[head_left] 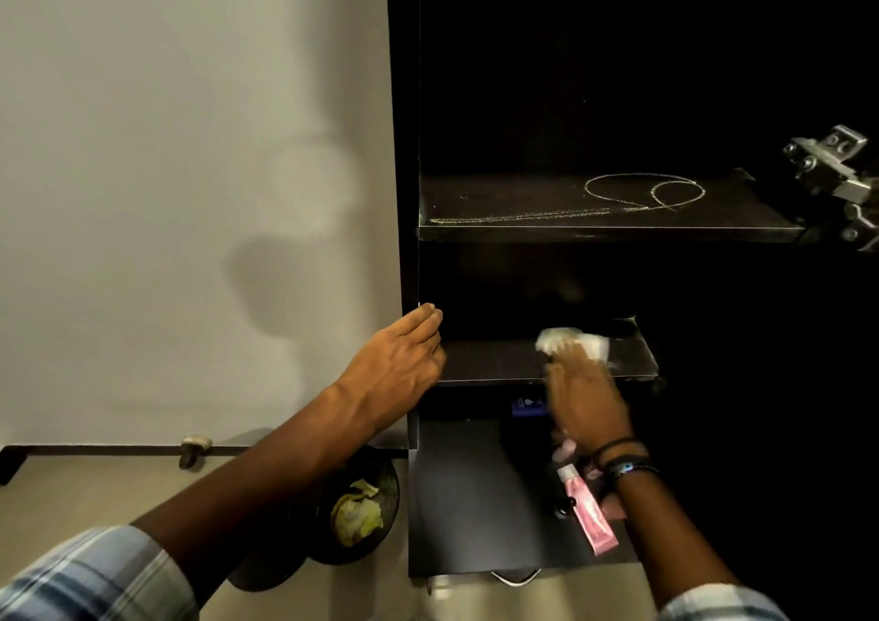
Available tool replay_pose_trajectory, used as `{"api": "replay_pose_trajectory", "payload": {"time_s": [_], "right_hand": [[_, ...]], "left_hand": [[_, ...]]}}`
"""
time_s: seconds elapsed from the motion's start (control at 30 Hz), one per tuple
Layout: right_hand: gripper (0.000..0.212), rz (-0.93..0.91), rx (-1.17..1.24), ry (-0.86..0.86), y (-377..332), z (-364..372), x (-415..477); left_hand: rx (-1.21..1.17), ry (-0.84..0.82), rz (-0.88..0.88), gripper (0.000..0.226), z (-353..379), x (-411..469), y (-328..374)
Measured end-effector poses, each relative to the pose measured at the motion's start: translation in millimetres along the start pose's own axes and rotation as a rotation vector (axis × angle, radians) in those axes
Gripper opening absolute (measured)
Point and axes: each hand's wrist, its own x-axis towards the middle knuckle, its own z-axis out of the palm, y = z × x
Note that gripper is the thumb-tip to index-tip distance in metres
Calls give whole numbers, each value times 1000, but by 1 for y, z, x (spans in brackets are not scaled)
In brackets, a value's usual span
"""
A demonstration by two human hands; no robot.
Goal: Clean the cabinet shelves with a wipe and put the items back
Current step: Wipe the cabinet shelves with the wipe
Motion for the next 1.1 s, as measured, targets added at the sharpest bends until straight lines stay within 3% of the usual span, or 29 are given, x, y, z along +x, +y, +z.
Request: {"api": "replay_pose_trajectory", "payload": {"time_s": [0.1, 0.17, 0.3, 0.4, 0.5, 0.57, 0.67, 0.77, 0.83, 0.87, 0.93, 1.0, 1.1], "right_hand": [[70, 271, -22, -111, 58, -23, 20], [74, 179, -48, -46, 50, -21, 34], [43, -85, 51, 34, -35, -3, 37], [48, -168, 321, -53, -116, 6, 30], [47, -238, 320, -164, -156, 1, 18], [50, -338, 255, -94, -133, 2, 9], [53, -157, 72, 38, -39, 5, 8], [56, 159, -39, -99, 50, -10, 17], [63, 197, -64, -106, 71, -9, 25], [67, 198, -68, -75, 65, -7, 28], [54, 248, -41, 17, 24, -3, 23], [47, 258, 111, 145, -36, 8, 4], [70, 286, 390, 169, -121, 22, -26]], "left_hand": [[40, -73, 31, 40, 4, 3, 2], [10, -47, 20, 38, 4, 4, 2], [-40, -23, 6, 32, 5, 3, 0], [-98, 9, 11, 25, 0, 8, 2], [-147, 53, 28, 24, -4, 11, 4], [-132, 72, 28, 22, -3, 10, 4], [-120, 63, -13, 25, -1, 6, 3], [-130, 46, -38, 31, -2, 4, 4], [-142, 32, -41, 32, -3, 4, 4], [-144, 30, -45, 32, -3, 4, 4], [-150, 26, -52, 31, -2, 4, 5], [-158, 17, -51, 29, 2, 4, 6], [-155, 15, -60, 29, 7, 5, 8]]}}
